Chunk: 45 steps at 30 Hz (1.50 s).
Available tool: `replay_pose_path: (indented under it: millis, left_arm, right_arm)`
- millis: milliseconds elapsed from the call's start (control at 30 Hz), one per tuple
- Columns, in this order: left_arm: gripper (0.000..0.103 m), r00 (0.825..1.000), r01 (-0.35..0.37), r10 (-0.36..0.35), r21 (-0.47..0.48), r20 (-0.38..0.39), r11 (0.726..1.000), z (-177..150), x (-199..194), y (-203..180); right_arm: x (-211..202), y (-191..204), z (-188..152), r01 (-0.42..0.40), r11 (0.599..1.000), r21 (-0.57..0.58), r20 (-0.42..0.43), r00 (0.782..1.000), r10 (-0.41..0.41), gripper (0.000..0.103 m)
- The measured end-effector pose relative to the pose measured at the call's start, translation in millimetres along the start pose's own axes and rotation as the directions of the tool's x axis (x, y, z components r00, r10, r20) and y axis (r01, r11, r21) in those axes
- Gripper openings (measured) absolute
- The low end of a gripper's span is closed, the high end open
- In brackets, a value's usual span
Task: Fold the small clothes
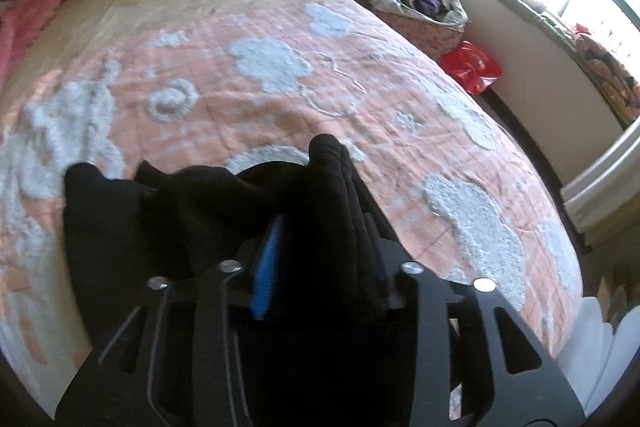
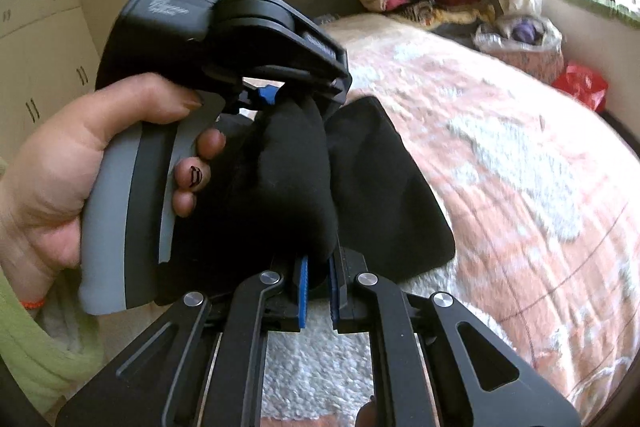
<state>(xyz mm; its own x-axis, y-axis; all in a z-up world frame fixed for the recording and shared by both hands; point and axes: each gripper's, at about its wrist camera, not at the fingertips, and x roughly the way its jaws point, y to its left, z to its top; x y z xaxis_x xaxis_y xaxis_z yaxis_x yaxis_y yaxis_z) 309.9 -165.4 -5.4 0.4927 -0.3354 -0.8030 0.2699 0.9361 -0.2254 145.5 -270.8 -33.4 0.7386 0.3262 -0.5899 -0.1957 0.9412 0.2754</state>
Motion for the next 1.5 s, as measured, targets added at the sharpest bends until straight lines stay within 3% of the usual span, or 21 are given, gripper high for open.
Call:
replay_pose_path:
  millis: [67, 133, 200, 333, 433, 533, 800, 867, 900, 933, 1000, 1133, 1233, 1400, 1500]
  left_arm:
    - [0.071, 0.999, 0.053, -0.053, -0.031, 0.004, 0.998, 0, -1, 4]
    - [0.073, 0.995, 0.089, -0.087, -0.044, 0.049, 0.995, 0, -11, 8]
    - [0.073, 0.992, 0.09, -0.086, -0.042, 0.09, 0.995, -2, -25, 13]
    - [0.073, 0.985, 0.0, 0.009, -0.053, 0.173, 0.999, -14, -59, 39]
    - [0.073, 0.981, -0.066, 0.08, -0.084, 0.179, 0.994, -31, -70, 65]
    - [0.073, 0.981, -0.102, 0.118, -0.104, 0.155, 0.989, -51, -70, 84]
    - [0.073, 0.989, -0.078, 0.089, -0.093, 0.116, 0.993, -82, -62, 87]
    - [0.073, 0.989, -0.081, 0.089, -0.072, 0.116, 0.994, -82, -63, 82]
    - [0.073, 0.99, -0.081, 0.088, -0.067, 0.114, 0.995, -81, -63, 80]
    - [0.073, 0.99, -0.078, 0.084, -0.061, 0.112, 0.995, -82, -64, 78]
    - [0.073, 0.99, -0.079, 0.084, -0.052, 0.109, 0.996, -82, -64, 75]
    - [0.073, 0.991, -0.054, 0.06, -0.054, 0.123, 0.997, -81, -69, 70]
    - [0.077, 0.992, -0.047, 0.053, -0.055, 0.115, 0.997, -80, -66, 67]
    - [0.077, 0.996, -0.058, 0.061, -0.045, 0.069, 0.997, -87, -52, 63]
    - [0.078, 0.996, -0.054, 0.057, -0.049, 0.061, 0.997, -90, -51, 64]
  right_arm:
    - [2, -10, 0, -0.007, 0.999, 0.041, -0.023, 1.0, 0.008, 0.011]
    - [7, -22, -1, -0.028, 0.995, 0.096, -0.058, 0.998, 0.034, 0.023]
    - [8, -33, -1, -0.057, 0.99, 0.131, -0.071, 0.995, 0.067, 0.026]
    - [6, -42, 5, -0.158, 0.975, 0.159, -0.091, 0.981, 0.174, 0.048]
    - [3, -49, 17, -0.248, 0.948, 0.201, -0.084, 0.959, 0.269, 0.067]
    - [10, -50, 37, -0.314, 0.923, 0.221, -0.101, 0.934, 0.342, 0.069]
    - [81, -54, 85, -0.281, 0.934, 0.22, -0.267, 0.904, 0.335, 0.068]
    - [89, -49, 93, -0.265, 0.946, 0.187, -0.285, 0.907, 0.31, 0.058]
    - [93, -46, 95, -0.26, 0.952, 0.163, -0.295, 0.907, 0.299, 0.032]
    - [97, -40, 98, -0.258, 0.959, 0.116, -0.316, 0.906, 0.282, 0.023]
    - [94, -32, 100, -0.255, 0.966, 0.03, -0.315, 0.915, 0.252, 0.02]
    - [55, -19, 115, -0.288, 0.948, -0.135, -0.186, 0.947, 0.261, 0.019]
    - [56, -24, 115, -0.213, 0.957, -0.195, -0.167, 0.969, 0.182, 0.019]
    - [87, -45, 93, -0.163, 0.975, -0.149, -0.241, 0.963, 0.124, 0.021]
    - [90, -57, 87, -0.156, 0.986, -0.065, -0.224, 0.965, 0.138, 0.037]
